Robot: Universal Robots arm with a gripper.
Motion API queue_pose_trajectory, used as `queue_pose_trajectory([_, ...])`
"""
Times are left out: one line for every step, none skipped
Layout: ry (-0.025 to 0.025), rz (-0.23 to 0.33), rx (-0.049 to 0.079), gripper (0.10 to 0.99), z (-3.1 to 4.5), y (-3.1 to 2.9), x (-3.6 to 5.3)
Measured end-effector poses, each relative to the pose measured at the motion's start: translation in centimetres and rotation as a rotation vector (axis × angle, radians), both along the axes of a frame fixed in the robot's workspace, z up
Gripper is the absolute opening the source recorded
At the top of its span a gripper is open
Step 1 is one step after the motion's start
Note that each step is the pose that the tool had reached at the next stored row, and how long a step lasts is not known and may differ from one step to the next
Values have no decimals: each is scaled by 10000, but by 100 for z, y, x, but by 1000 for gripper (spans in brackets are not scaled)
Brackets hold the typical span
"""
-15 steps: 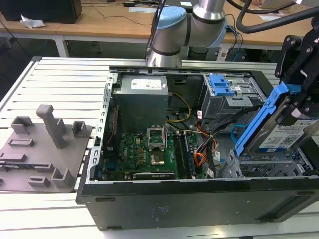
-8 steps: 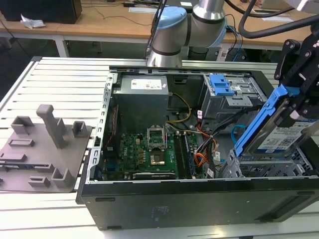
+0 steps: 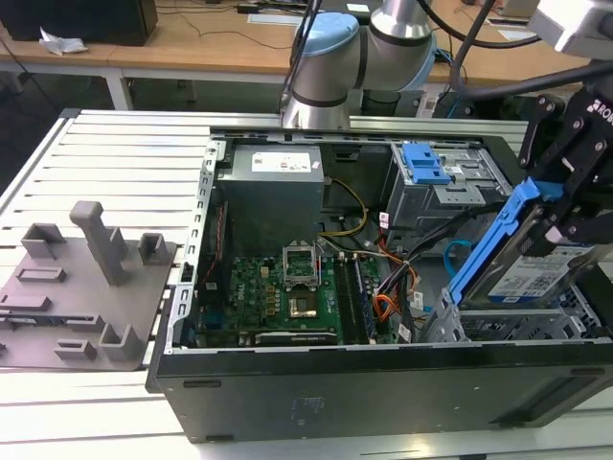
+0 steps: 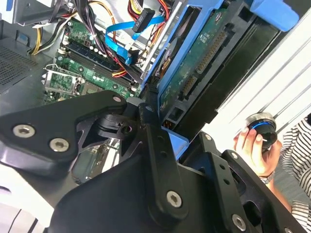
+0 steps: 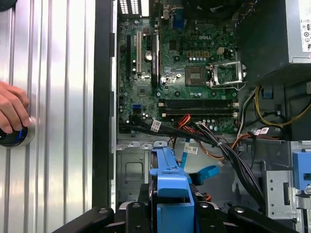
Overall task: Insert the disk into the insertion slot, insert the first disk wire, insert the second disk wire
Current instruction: 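Insert the disk into the insertion slot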
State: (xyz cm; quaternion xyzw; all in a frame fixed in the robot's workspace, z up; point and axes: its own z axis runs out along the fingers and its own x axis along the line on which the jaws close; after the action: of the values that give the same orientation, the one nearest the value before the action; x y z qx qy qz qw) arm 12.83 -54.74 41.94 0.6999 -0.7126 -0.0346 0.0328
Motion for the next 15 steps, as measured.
queue_pose_trajectory([16, 0, -1, 369, -35, 0, 0])
queue_pose_trajectory([25, 0, -1, 369, -62, 0, 0])
queue_pose_trajectory([32, 0, -1, 369, -81, 0, 0])
queue_pose_trajectory([38, 0, 0, 369, -99, 0, 0])
queue_pose_trajectory([44, 0, -2, 369, -118, 0, 0])
queue_pose_trajectory([50, 0, -1, 369, -146, 0, 0])
queue_pose_trajectory([56, 0, -1, 369, -178, 0, 0])
queue_pose_trajectory([59, -1, 0, 369, -200, 0, 0])
queue_pose_trajectory([61, 0, -3, 369, -220, 0, 0])
queue_pose_trajectory([62, 0, -1, 369, -228, 0, 0])
queue_pose_trajectory([62, 0, -1, 369, -239, 0, 0])
queue_pose_trajectory([64, 0, -1, 369, -254, 0, 0])
queue_pose_trajectory([64, 0, -1, 369, -268, 0, 0])
queue_pose_trajectory([67, 0, -1, 369, -290, 0, 0])
queue_pose_trajectory([68, 0, -1, 369, -295, 1, 0])
